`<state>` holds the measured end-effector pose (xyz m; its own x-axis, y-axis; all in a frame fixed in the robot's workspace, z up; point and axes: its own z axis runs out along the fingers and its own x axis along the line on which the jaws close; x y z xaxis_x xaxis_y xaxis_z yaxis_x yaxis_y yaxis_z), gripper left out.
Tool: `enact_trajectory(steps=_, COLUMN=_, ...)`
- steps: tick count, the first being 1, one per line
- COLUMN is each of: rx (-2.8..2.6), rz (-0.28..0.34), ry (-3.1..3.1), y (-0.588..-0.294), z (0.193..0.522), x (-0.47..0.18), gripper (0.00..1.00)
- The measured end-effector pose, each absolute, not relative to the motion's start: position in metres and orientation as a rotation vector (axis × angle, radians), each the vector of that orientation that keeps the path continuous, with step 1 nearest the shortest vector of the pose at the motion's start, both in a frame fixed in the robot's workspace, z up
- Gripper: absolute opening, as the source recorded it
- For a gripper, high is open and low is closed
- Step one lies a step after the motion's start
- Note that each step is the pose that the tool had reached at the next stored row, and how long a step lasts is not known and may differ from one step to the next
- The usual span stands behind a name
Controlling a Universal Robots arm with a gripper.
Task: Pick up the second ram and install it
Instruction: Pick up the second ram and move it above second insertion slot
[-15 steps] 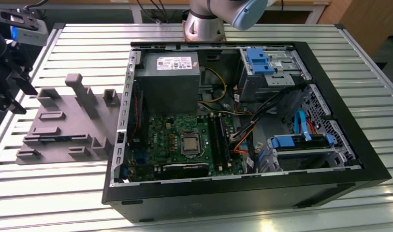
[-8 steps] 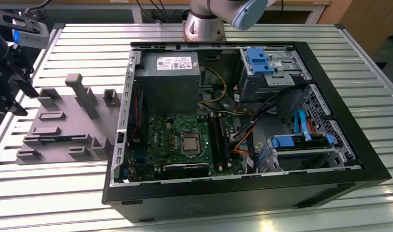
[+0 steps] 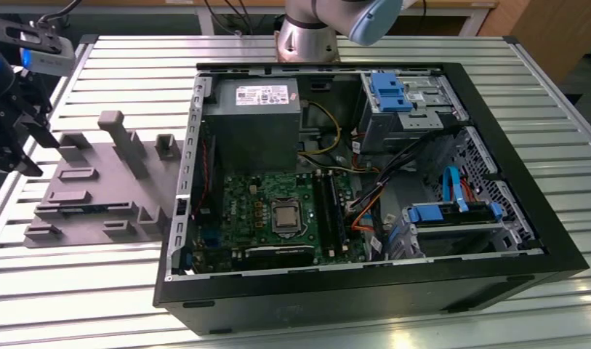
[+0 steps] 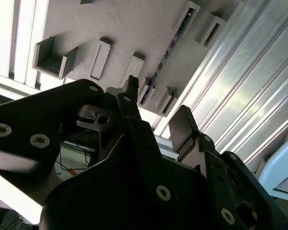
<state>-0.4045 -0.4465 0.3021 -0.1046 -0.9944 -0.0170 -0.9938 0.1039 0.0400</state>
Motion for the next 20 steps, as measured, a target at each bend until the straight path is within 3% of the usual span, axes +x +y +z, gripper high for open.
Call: enact_trajectory(steps=20, rx=2.120, rz=-0.061, ry=-2.299, y=-0.454, z=0.273, x=-0.406, gripper=0.53)
